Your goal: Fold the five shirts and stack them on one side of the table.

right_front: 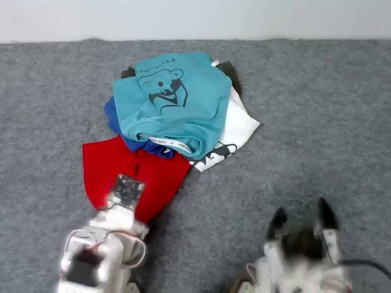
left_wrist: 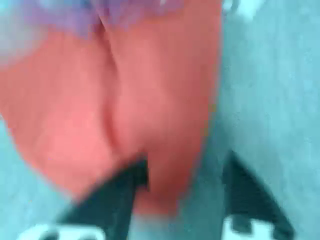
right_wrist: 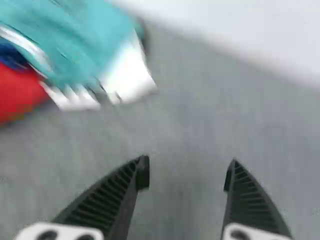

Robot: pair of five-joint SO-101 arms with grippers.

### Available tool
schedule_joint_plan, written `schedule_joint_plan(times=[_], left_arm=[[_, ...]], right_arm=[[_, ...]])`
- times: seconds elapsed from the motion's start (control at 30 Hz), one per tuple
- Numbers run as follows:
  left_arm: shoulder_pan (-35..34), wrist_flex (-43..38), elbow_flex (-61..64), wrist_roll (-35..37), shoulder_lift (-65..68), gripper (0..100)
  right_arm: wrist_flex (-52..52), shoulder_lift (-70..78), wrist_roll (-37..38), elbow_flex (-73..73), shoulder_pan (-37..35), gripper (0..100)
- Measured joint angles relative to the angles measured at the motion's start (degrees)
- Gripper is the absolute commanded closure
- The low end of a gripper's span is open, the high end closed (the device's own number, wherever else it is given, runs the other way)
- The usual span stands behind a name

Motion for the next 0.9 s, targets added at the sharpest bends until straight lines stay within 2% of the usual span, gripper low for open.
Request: schedule_joint_plan(times=[0.9], left_arm=[[0.26, -0.88, 0.09, 0.00, 0.00, 75]], right_arm=[[0.00, -0.18, 0.00, 0.00, 0.44, 74.5]])
